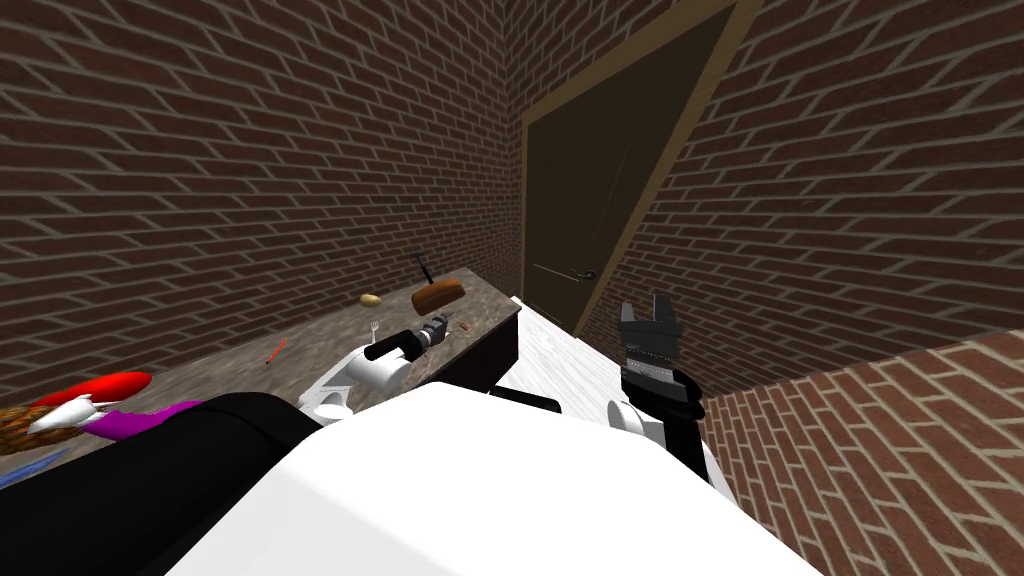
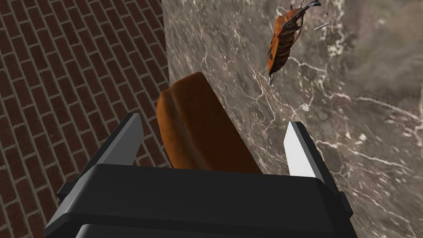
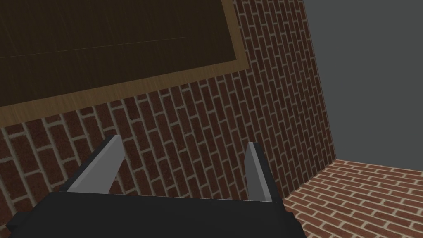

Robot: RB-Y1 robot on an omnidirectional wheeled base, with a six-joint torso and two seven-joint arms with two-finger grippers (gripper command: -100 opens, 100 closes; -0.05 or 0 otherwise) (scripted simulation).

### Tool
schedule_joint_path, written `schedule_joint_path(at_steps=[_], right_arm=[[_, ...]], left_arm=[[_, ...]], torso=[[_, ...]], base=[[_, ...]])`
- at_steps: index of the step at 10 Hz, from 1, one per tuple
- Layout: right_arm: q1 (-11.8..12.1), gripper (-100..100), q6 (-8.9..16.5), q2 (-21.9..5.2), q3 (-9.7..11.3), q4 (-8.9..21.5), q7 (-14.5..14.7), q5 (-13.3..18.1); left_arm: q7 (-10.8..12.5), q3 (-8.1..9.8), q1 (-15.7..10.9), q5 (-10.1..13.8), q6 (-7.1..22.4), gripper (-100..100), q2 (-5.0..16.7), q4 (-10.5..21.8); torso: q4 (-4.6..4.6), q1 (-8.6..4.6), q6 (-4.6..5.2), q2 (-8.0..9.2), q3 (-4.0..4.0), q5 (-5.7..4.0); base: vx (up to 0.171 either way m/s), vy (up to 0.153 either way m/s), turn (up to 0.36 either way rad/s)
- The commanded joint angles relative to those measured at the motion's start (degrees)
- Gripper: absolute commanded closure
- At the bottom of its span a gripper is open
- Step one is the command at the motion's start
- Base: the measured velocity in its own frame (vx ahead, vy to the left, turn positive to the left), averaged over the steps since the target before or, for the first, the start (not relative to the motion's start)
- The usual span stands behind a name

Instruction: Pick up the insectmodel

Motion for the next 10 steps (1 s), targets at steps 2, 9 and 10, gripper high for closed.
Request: schedule_joint_path(at_steps=[2, 9, 10], right_arm=[[0.01, 0, 0.0, 0.0, 0.0, 0.0, 0.0, 0.0], [0.01, 0, 0.0, 0.0, -0.01, 0.0, 0.0, 0.0], [0.0, 0, 0.0, 0.0, 0.0, 0.0, 0.0, 0.0]], left_arm=[[-0.85, 0.14, -0.46, 1.48, 4.09, -100, 1.85, 1.28], [-2.9, 0.61, -1.91, 5.46, 14.06, -100, 6.82, 4.81], [-2.9, 0.61, -1.91, 5.46, 14.69, -100, 6.82, 4.81]], torso=[[0.0, 0.0, -0.03, 0.02, 0.01, 0.0], [-0.01, -0.01, -0.05, -0.02, -0.02, 0.0], [0.0, 0.0, -0.02, -0.01, -0.01, 0.0]], base=[[0.028, -0.007, -0.091], [0.035, -0.007, -0.104], [0.026, -0.005, -0.058]])
